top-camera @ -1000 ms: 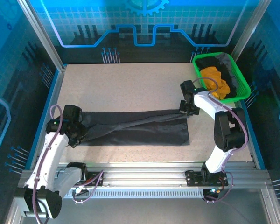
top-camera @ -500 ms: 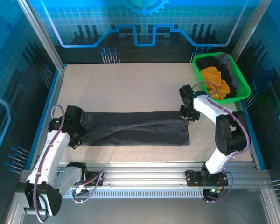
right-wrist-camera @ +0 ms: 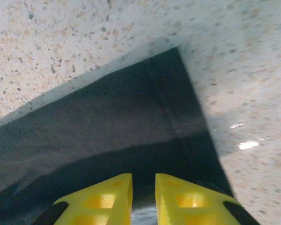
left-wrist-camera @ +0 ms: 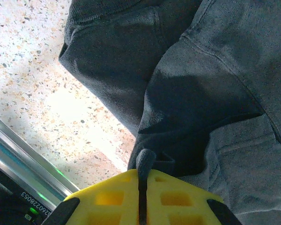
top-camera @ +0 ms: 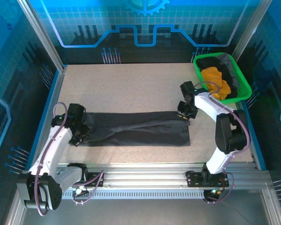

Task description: Fold and stack the t-shirts

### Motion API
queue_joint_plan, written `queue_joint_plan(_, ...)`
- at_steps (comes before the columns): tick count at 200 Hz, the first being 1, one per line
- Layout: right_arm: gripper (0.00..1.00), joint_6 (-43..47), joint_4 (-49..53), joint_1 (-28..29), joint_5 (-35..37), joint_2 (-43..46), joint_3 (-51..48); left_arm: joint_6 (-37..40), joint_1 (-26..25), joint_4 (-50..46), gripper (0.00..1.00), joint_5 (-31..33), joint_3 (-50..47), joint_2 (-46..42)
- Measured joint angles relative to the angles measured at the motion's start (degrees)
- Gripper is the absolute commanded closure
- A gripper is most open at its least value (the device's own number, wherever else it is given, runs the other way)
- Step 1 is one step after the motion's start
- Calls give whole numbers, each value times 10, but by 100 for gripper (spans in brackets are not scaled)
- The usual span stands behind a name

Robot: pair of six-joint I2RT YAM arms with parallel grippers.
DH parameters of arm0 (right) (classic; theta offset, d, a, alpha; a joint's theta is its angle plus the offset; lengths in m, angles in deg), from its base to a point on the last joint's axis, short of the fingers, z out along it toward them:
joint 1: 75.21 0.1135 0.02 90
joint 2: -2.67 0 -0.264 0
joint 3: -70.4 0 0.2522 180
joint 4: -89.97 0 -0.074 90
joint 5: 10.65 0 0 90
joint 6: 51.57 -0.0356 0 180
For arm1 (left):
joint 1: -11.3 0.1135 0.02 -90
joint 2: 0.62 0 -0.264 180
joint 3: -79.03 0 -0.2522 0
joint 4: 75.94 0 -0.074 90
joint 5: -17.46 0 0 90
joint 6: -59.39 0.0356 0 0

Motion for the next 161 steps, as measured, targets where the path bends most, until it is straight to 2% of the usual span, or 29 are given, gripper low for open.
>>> queue_joint_plan(41, 91, 1, 3, 4, -40, -11, -33, -12, 0, 9, 89, 5, 0, 0)
queue_joint_plan(80, 93, 19, 12, 4, -52, 15, -104, -21, 0, 25, 89, 5, -1, 12)
queue_joint_plan(107, 96, 27, 12, 3, -61, 9, -103, -26, 0, 44, 88, 5, -2, 34)
queue_joint_plan(137, 94, 29, 13, 6, -56, 14, -79, -27, 0, 61, 77, 6, -2, 53)
queue_joint_plan(161, 94, 29, 13, 33, -46, 29, -49, -32, 0, 75, 70, 9, -2, 60)
